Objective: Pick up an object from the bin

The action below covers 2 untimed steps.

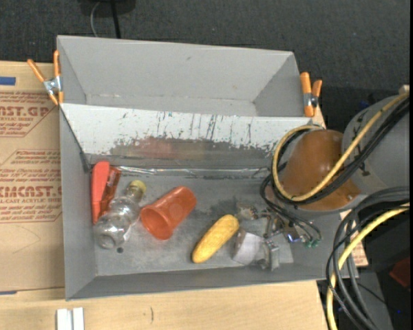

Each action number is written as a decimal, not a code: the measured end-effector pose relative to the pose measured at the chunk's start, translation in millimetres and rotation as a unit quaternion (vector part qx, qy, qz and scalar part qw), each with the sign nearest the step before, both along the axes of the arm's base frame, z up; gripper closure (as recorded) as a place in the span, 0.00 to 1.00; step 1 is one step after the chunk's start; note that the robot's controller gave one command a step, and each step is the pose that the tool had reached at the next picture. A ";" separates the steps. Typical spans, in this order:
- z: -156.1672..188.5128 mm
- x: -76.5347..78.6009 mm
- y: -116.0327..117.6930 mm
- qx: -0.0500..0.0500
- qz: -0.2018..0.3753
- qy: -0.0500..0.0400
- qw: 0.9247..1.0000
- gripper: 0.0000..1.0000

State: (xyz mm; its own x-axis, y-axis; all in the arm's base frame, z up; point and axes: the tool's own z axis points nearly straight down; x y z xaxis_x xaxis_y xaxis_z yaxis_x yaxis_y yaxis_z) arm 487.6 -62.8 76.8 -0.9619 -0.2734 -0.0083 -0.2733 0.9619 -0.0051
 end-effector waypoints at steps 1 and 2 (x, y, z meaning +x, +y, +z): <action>-1.6 2.4 12.2 0.001 0.009 0.000 1.000 0.00; 4.2 9.2 11.2 -0.001 0.151 0.000 0.989 1.00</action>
Offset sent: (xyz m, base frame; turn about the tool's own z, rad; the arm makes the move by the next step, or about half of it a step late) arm 0.0093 0.0104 0.0049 -0.3032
